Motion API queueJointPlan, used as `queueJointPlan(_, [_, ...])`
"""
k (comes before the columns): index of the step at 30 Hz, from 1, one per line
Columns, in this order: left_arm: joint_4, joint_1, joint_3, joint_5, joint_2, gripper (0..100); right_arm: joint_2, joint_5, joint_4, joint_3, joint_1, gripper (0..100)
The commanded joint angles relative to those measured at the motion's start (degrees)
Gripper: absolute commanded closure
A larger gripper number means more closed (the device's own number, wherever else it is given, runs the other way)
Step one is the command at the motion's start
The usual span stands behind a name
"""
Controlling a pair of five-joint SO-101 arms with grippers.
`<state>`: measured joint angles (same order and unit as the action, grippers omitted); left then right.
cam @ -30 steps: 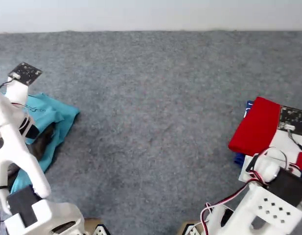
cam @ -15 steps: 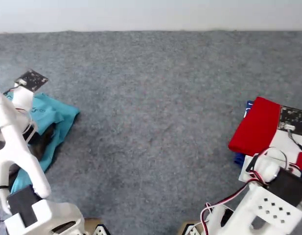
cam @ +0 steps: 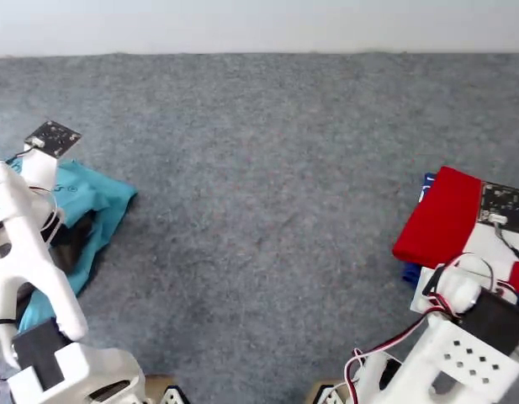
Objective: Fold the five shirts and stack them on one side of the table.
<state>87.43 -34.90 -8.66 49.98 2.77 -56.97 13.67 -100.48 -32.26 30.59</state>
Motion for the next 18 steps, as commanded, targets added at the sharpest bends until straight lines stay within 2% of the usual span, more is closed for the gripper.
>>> queueJointPlan(1, [-0.9, 0.4, 0.7, -0.5, 0.3, 99, -0.7, -0.4, -2.3, 0.1, 0.7, 98.8])
queueJointPlan(13, [-1.8, 0.4, 10.9, -0.7, 8.5, 99, -0.7, -0.5, -2.3, 0.1, 0.7, 98.8])
queueJointPlan(18, [1.6, 0.9, 7.9, -0.1, 8.0, 99, -0.7, -0.5, -2.3, 0.1, 0.7, 98.8])
